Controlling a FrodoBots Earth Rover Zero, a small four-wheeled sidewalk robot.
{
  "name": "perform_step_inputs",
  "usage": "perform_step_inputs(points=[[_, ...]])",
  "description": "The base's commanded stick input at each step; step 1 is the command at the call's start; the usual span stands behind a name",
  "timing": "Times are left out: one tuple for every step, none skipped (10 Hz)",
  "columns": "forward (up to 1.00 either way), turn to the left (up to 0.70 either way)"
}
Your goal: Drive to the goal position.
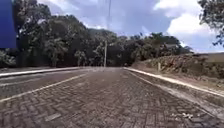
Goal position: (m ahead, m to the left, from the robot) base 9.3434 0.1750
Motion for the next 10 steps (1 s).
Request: perform_step_inputs(points=[[1.0, 0.0], [1.0, 0.0], [1.0, 0.0], [1.0, 0.0], [1.0, 0.0], [1.0, 0.0], [1.0, 0.0], [1.0, 0.0], [1.0, 0.0], [1.0, 0.0]])
